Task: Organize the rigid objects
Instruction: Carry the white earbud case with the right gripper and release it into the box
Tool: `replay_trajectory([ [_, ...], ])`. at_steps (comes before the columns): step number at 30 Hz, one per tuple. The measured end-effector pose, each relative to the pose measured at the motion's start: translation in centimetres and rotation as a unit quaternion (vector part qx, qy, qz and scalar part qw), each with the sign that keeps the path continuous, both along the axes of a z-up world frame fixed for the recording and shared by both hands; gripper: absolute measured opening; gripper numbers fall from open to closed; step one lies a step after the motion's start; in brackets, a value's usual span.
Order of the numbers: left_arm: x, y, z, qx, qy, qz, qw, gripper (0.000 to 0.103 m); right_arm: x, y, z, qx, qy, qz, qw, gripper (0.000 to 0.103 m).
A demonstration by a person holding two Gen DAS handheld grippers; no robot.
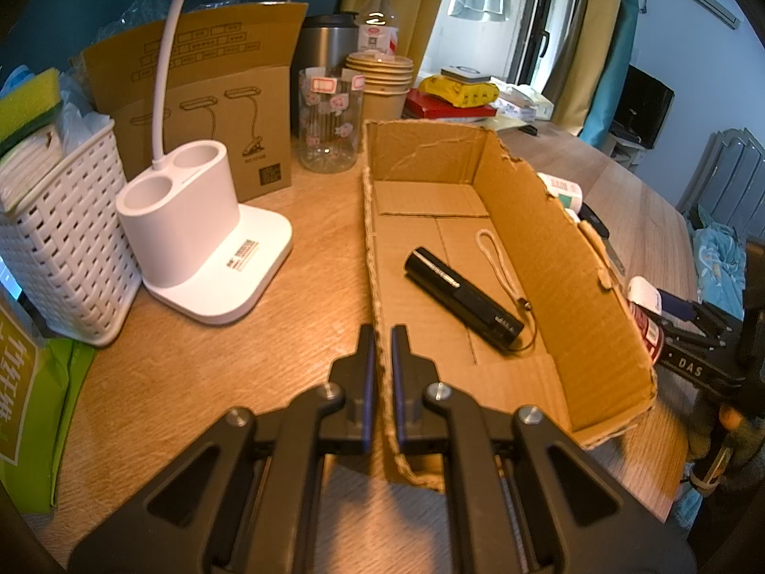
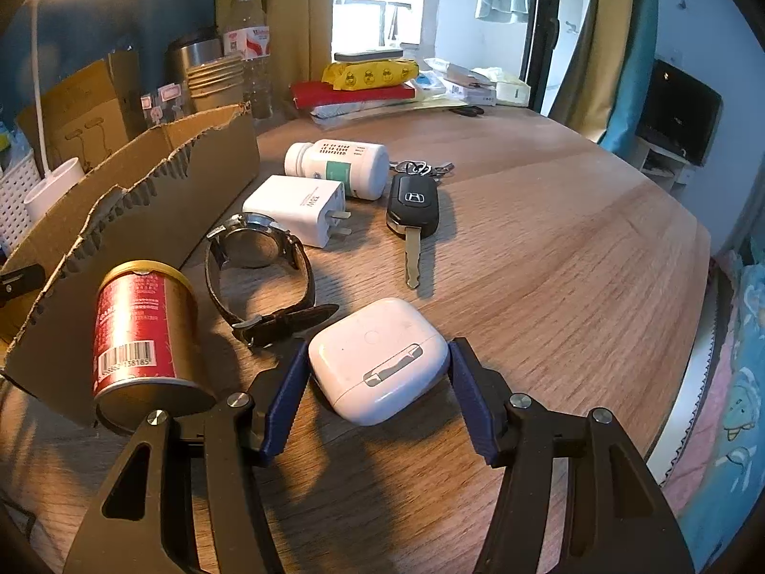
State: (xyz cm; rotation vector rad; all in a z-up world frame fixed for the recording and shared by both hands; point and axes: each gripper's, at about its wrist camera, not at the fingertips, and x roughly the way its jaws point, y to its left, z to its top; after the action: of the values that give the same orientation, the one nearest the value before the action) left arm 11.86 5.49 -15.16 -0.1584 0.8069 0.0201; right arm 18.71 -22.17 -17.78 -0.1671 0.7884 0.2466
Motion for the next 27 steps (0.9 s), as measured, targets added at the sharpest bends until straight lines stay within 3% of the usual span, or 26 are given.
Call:
replay_trajectory([
  [27, 0.0, 0.0, 0.0, -0.001, 0.0, 0.0, 1.0, 0.006, -3.2, 4.7, 7.7, 0.033, -0.086, 0.067, 0.993, 0.062],
])
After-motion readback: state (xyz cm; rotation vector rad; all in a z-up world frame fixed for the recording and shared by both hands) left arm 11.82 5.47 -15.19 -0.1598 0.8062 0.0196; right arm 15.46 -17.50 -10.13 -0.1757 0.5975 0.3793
